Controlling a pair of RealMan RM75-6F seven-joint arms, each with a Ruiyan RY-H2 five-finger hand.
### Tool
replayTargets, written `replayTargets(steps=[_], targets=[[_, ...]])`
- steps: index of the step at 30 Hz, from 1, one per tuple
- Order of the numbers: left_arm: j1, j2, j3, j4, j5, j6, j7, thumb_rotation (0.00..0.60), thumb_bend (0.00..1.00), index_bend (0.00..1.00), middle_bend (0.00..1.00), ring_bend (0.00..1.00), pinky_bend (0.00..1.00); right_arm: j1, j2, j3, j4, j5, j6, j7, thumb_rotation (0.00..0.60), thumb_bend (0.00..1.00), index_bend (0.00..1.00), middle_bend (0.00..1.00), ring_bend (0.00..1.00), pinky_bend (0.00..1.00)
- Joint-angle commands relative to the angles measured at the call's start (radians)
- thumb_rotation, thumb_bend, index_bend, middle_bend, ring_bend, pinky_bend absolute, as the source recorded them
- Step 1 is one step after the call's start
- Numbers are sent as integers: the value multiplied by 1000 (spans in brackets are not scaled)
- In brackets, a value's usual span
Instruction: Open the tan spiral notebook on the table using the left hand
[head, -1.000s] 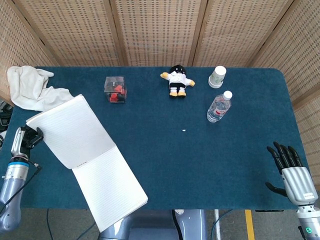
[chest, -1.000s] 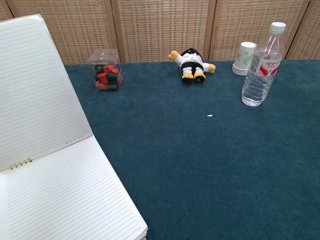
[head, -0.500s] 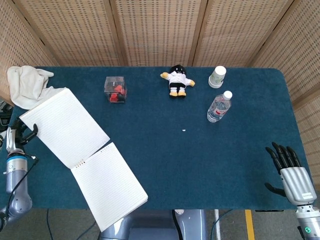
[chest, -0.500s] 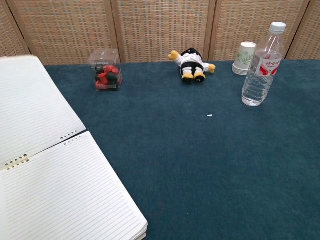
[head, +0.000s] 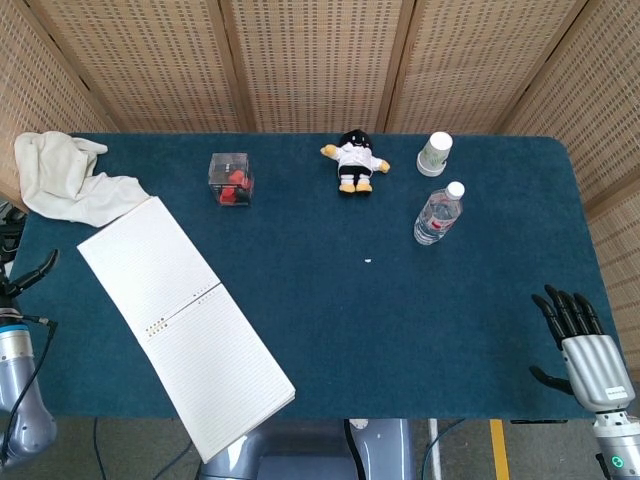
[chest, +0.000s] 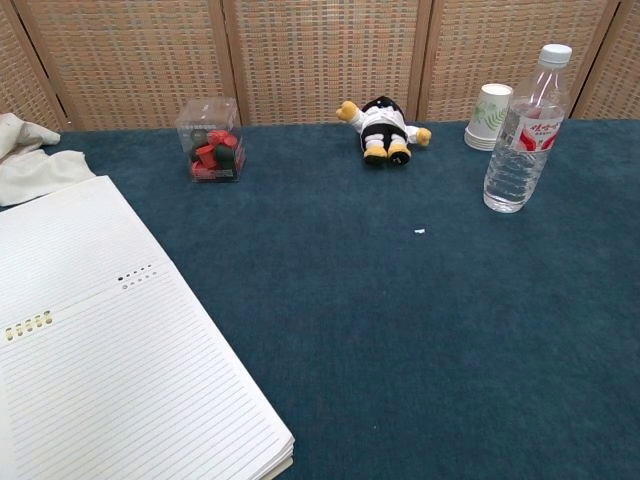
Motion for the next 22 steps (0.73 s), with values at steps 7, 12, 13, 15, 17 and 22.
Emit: replayTargets(steps=[7,12,13,15,17,22], targets=[[148,217,282,-257,400,199,501,600,0,0,0,0,0,-6,5,7,2,2,18,11,600,0,0,0,0,0],[183,290,386,-355,482,200,754,600,0,0,0,0,0,-9,11,11,6,3,28,31,600,0,0,0,0,0],[184,297,399,-349,510,199,760,600,0,0,0,0,0,-9,12,12,7,4,29,34,600,0,0,0,0,0],[187,307,423,-330,559,197,758,600,0,0,0,0,0,-9,14,14,9,6,31,40,600,0,0,0,0,0],[196,313,441,-320,587,200,771,600,0,0,0,0,0,-10,14,15,10,8,31,43,600,0,0,0,0,0],[213,305,445,-325,611,223,804,600,0,0,0,0,0,-11,15,15,8,7,33,42,600,0,0,0,0,0]])
